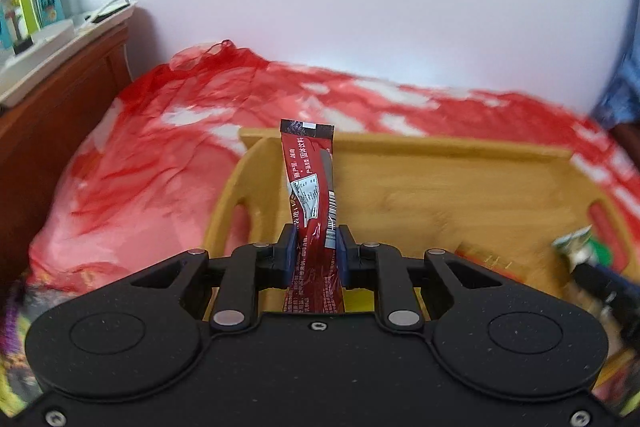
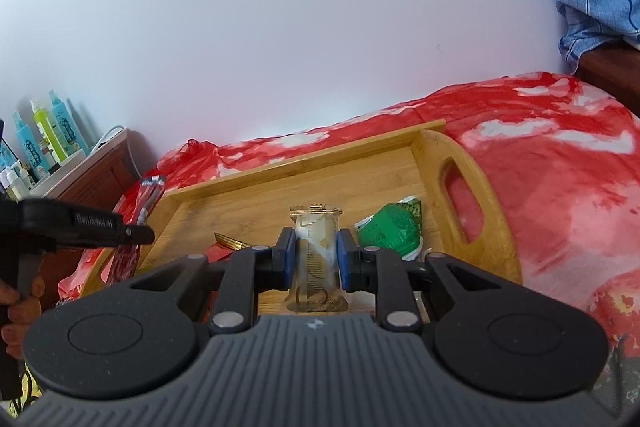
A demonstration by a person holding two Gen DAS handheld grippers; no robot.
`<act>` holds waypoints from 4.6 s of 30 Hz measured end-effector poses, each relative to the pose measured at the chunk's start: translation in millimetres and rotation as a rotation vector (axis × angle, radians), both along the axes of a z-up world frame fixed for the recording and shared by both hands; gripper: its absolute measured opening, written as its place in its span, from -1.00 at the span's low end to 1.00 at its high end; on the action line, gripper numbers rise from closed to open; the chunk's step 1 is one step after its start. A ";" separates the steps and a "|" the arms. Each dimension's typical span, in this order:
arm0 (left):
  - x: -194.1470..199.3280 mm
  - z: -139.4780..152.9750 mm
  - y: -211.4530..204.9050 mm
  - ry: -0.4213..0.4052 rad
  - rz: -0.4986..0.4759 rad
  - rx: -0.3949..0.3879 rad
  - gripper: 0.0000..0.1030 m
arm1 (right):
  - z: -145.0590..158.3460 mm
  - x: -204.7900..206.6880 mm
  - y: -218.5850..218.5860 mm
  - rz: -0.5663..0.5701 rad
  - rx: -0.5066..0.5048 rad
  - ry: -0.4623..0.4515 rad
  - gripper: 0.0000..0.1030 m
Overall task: Organize snacks
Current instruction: 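Carry both packets over the bamboo tray and open both grippers, then withdraw both grippers from the tray back toward the snack pile, then grasp a pale gold bar with left gripper while right grasps a pink-wrapped cookie, then carry both snacks onto the tray and open both grippers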
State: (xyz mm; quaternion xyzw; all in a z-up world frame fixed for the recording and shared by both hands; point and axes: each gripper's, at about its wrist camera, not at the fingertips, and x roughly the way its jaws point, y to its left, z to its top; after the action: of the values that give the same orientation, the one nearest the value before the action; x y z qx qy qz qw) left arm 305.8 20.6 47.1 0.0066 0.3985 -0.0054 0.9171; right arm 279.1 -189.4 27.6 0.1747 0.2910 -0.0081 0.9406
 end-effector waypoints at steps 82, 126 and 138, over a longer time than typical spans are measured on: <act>-219.4 -29.1 -1.8 0.023 -0.198 -0.025 -0.10 | -9.6 -141.7 71.3 0.036 -0.184 0.050 0.12; -141.7 60.2 -17.6 -0.071 -0.091 -0.122 -0.40 | 57.0 -73.1 -15.4 -0.068 -0.015 -0.116 -0.35; -48.8 49.1 -26.3 -0.058 -0.057 -0.169 -0.40 | 36.4 -1.2 -52.6 -0.027 0.029 -0.075 -0.35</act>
State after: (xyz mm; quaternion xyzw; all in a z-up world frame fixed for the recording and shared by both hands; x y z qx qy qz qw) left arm 257.0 -5.7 96.1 -0.0594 0.3698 -0.0650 0.9249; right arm 277.9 -242.0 64.0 0.1927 0.2534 -0.0102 0.9479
